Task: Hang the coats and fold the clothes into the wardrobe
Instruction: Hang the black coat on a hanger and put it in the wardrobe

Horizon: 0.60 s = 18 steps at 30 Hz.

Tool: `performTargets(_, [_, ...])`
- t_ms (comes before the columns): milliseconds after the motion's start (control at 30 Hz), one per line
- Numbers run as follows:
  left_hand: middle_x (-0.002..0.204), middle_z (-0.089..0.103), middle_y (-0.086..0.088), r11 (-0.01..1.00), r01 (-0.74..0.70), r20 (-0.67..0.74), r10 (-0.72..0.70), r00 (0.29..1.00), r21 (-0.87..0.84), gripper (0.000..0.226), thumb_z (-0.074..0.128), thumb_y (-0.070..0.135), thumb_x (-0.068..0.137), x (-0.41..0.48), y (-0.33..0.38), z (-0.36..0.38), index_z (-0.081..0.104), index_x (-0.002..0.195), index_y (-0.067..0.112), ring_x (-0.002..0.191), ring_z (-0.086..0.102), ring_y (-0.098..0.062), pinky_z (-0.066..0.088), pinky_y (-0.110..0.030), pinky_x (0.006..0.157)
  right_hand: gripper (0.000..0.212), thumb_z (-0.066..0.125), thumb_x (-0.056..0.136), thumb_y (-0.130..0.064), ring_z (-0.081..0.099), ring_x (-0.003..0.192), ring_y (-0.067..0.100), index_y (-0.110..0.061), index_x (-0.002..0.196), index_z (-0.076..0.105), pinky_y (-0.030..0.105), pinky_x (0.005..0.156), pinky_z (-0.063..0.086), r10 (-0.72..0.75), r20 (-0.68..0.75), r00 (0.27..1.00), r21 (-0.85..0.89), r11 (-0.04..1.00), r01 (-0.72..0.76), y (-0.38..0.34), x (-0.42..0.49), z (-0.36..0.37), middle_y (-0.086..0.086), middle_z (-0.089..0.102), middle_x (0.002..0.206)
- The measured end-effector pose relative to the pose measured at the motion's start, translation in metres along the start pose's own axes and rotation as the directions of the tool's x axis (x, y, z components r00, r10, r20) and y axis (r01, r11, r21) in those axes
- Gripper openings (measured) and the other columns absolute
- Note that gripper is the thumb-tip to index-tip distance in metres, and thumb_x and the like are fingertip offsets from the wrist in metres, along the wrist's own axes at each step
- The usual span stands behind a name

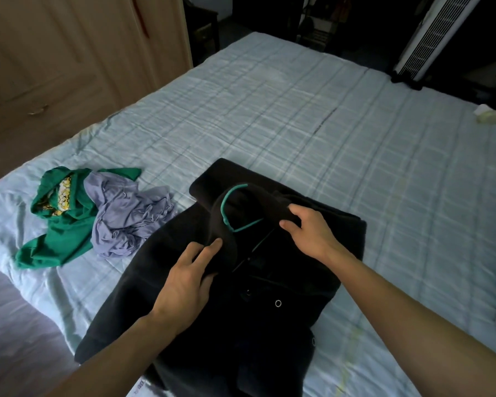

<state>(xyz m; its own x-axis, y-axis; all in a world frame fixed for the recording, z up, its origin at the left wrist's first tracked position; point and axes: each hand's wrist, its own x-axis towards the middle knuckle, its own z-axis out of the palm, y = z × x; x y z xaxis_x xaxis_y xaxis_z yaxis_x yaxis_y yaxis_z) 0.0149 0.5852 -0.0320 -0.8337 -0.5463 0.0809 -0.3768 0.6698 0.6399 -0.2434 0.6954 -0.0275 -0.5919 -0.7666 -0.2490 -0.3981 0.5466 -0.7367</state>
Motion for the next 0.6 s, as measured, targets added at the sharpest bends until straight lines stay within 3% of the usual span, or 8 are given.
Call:
performTargets(133, [0.111, 0.051, 0.002, 0.996, -0.081, -0.055, 0.083, 0.995, 0.046, 0.063, 0.070, -0.002, 0.082, 0.010, 0.015, -0.034, 0.051, 0.140, 0.016, 0.092, 0.058, -0.014, 0.045, -0.022, 0.088, 0.031, 0.060, 0.097, -0.028, 0.062, 0.110, 0.018, -0.014, 0.123, 0.062, 0.041, 0.101, 0.049, -0.099, -0.051, 0.994, 0.040, 0.994, 0.101, -0.036, -0.012, -0.026, 0.003, 0.066, 0.119])
performTargets(233, [0.110, 0.051, 0.004, 0.991, -0.121, -0.094, 0.126, 0.988, 0.064, 0.065, 0.071, -0.004, 0.079, 0.012, 0.030, -0.062, 0.052, 0.137, 0.018, 0.093, 0.058, -0.017, 0.047, -0.027, 0.086, 0.011, 0.061, 0.096, -0.025, 0.066, 0.083, 0.017, -0.017, 0.100, 0.066, 0.045, 0.083, 0.054, -0.200, -0.088, 0.976, 0.055, 0.977, 0.205, -0.065, -0.030, -0.049, 0.001, 0.069, 0.092])
performTargets(300, [0.110, 0.054, 0.002, 0.988, -0.144, -0.120, 0.151, 0.981, 0.064, 0.064, 0.071, -0.008, 0.074, 0.012, 0.041, -0.084, 0.056, 0.133, 0.015, 0.095, 0.060, -0.021, 0.049, -0.030, 0.087, 0.008, 0.061, 0.095, -0.023, 0.065, 0.075, 0.019, -0.017, 0.091, 0.065, 0.047, 0.077, 0.054, -0.261, -0.106, 0.960, 0.051, 0.962, 0.267, -0.087, -0.046, -0.063, 0.002, 0.067, 0.083])
performTargets(433, [0.105, 0.060, -0.008, 0.981, -0.186, -0.155, 0.193, 0.969, 0.061, 0.058, 0.068, -0.015, 0.066, 0.016, 0.065, -0.132, 0.063, 0.120, 0.005, 0.093, 0.062, -0.026, 0.045, -0.024, 0.084, 0.007, 0.062, 0.095, -0.019, 0.067, 0.083, 0.019, -0.016, 0.094, 0.068, 0.044, 0.080, 0.054, -0.343, -0.177, 0.923, 0.093, 0.927, 0.363, -0.133, -0.083, -0.090, 0.001, 0.069, 0.087])
performTargets(533, [0.101, 0.059, -0.007, 0.964, -0.265, -0.172, 0.267, 0.948, 0.033, 0.050, 0.061, -0.005, 0.067, 0.024, 0.089, -0.172, 0.065, 0.117, 0.003, 0.090, 0.062, -0.020, 0.042, -0.011, 0.084, 0.015, 0.062, 0.094, -0.015, 0.064, 0.082, 0.035, -0.002, 0.088, 0.064, 0.053, 0.079, 0.052, -0.344, -0.283, 0.895, 0.100, 0.918, 0.384, -0.165, -0.111, -0.116, 0.019, 0.065, 0.085])
performTargets(600, [0.101, 0.059, -0.009, 0.937, -0.348, -0.175, 0.349, 0.921, 0.036, 0.051, 0.058, -0.007, 0.068, 0.032, 0.106, -0.198, 0.066, 0.118, 0.001, 0.089, 0.063, -0.024, 0.046, -0.020, 0.084, 0.017, 0.063, 0.093, -0.014, 0.063, 0.079, 0.038, 0.000, 0.083, 0.062, 0.053, 0.075, 0.052, -0.345, -0.353, 0.870, 0.102, 0.910, 0.402, -0.186, -0.127, -0.136, 0.022, 0.063, 0.081])
